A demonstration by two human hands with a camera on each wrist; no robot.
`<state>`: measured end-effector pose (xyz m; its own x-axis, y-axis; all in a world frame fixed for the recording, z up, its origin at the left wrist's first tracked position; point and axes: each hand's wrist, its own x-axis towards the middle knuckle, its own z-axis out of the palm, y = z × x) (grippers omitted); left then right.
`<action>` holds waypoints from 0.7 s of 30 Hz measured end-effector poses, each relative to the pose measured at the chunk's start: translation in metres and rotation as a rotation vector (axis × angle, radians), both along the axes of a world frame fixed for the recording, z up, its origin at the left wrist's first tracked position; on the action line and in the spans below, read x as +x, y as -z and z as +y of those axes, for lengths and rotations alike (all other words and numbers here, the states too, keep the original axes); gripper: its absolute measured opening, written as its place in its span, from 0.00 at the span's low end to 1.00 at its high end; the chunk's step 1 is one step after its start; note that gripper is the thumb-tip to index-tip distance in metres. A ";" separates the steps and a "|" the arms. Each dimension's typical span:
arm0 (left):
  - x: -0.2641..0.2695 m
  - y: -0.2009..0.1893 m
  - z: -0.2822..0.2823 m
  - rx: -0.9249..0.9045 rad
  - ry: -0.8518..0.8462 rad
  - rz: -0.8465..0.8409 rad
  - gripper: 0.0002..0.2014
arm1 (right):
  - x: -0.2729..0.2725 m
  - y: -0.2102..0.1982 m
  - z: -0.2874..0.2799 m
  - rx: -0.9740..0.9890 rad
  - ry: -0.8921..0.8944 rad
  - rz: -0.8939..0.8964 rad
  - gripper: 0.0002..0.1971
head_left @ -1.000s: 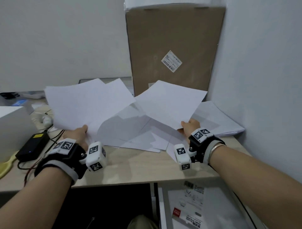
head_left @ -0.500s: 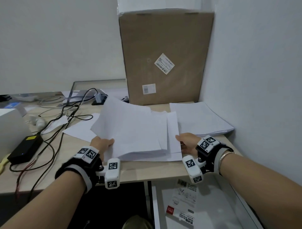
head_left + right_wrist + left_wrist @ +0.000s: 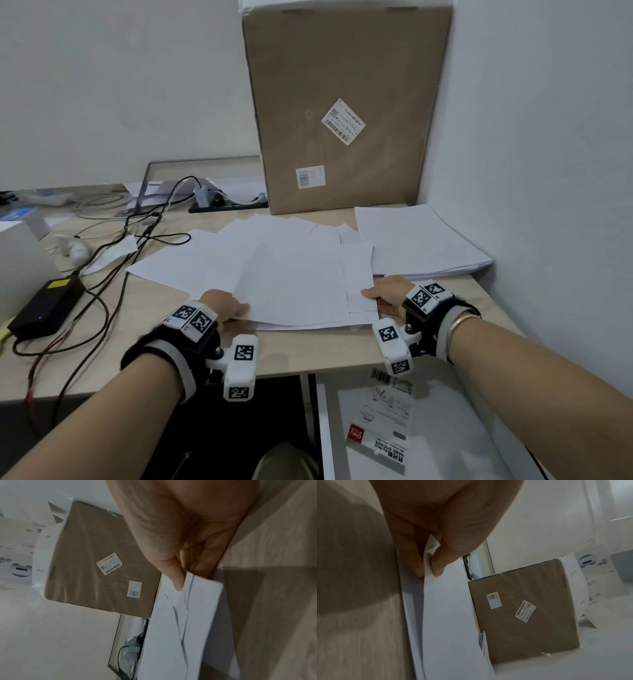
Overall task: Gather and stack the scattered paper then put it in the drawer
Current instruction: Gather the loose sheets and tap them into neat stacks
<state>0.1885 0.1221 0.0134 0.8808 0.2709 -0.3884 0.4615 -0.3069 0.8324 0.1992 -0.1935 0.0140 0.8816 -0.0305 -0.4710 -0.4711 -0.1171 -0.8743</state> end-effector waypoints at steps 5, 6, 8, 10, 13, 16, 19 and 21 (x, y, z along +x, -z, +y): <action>0.003 -0.004 0.023 0.144 -0.111 -0.167 0.09 | -0.002 0.003 -0.003 -0.034 -0.042 -0.050 0.06; 0.003 -0.005 0.027 0.122 -0.128 -0.191 0.09 | -0.005 0.002 -0.003 -0.055 -0.055 -0.063 0.04; 0.000 -0.012 0.037 0.070 -0.149 -0.211 0.12 | -0.010 0.000 -0.005 -0.089 -0.075 -0.108 0.05; 0.002 -0.016 0.052 0.093 -0.111 -0.185 0.11 | -0.011 0.002 -0.008 -0.127 -0.126 -0.121 0.08; 0.004 -0.024 0.070 0.160 -0.011 -0.112 0.09 | -0.013 -0.001 -0.009 -0.085 -0.167 -0.118 0.08; 0.007 -0.036 0.071 0.250 0.097 -0.037 0.08 | -0.014 -0.004 -0.009 -0.041 -0.186 -0.111 0.11; 0.015 -0.049 0.060 0.359 0.145 0.014 0.06 | -0.011 0.000 -0.012 0.009 -0.182 -0.102 0.10; 0.024 -0.056 0.050 0.475 0.205 0.030 0.08 | -0.012 0.002 -0.013 0.044 -0.188 -0.101 0.06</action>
